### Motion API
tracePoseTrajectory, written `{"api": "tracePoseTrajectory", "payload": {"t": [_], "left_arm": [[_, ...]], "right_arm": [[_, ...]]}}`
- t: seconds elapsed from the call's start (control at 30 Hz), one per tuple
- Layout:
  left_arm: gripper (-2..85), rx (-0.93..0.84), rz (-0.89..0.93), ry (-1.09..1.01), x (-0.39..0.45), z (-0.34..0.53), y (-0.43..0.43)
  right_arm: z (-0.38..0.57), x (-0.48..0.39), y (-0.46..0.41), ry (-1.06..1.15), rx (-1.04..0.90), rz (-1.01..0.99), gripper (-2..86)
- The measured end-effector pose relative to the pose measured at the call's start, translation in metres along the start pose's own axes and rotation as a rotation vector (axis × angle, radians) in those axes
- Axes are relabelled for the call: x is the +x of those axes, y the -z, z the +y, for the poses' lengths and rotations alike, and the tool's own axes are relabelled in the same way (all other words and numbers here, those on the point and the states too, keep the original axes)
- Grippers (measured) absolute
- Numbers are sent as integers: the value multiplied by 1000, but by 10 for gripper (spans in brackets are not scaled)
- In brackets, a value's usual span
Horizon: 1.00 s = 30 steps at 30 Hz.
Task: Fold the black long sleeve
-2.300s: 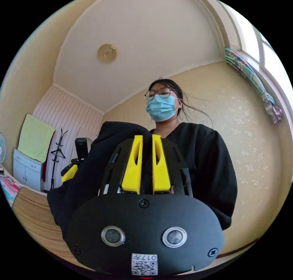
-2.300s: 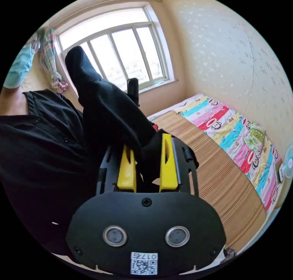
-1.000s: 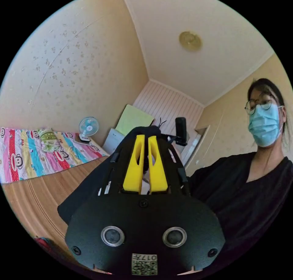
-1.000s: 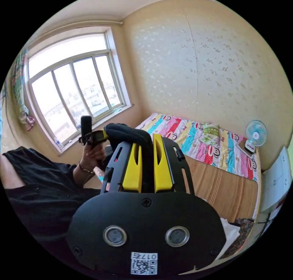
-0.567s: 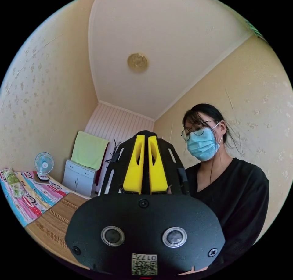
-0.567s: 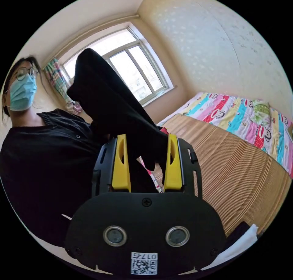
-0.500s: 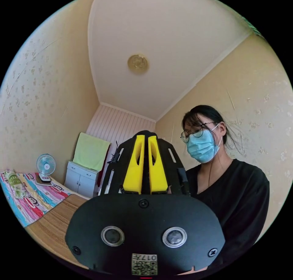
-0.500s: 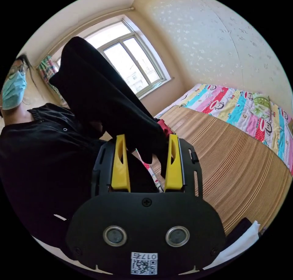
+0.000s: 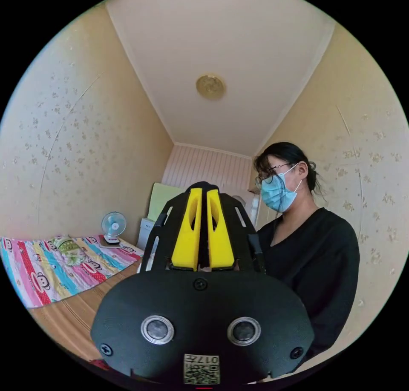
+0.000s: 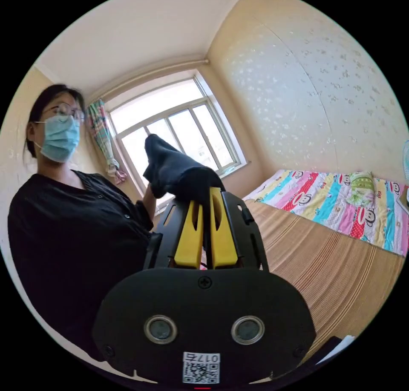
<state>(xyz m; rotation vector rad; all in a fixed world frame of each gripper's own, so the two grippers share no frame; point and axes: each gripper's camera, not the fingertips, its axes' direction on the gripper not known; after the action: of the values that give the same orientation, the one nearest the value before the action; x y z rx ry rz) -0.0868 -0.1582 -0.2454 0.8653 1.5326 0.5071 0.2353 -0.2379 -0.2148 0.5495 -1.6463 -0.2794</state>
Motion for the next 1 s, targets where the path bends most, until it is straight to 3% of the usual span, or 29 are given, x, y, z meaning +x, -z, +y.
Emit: {"api": "tracePoseTrajectory", "payload": {"t": [0.1,0.17,0.27,0.33,0.47,0.53,0.63,0.67,0.77,1.0], "left_arm": [[-8,28,0,93,-2,25,16],[-8,58,-7,119,-6,26,18],[-8,46,-125,145,-34,8,12],[-6,-33,-271,202,-76,0,-3],[7,-379,-638,440,-262,39,-67],[22,-496,-759,525,-351,90,-92],[44,-703,-910,602,-443,193,-120],[48,-757,-961,653,-458,231,-127],[55,-771,-868,740,-456,325,-142],[59,-1084,-824,1005,-417,524,-144]], "right_arm": [[-20,-28,31,117,-43,-8,45],[-41,-44,44,170,-34,86,44],[-89,-20,60,79,-62,336,44],[-115,39,52,49,-199,483,43],[-109,211,2,-30,-543,621,42],[-59,351,-34,-168,-644,674,49],[28,476,-55,-508,-696,722,37],[44,487,-58,-537,-697,738,34],[129,512,-77,-636,-704,752,19],[337,510,-136,-933,-870,462,15]]}}
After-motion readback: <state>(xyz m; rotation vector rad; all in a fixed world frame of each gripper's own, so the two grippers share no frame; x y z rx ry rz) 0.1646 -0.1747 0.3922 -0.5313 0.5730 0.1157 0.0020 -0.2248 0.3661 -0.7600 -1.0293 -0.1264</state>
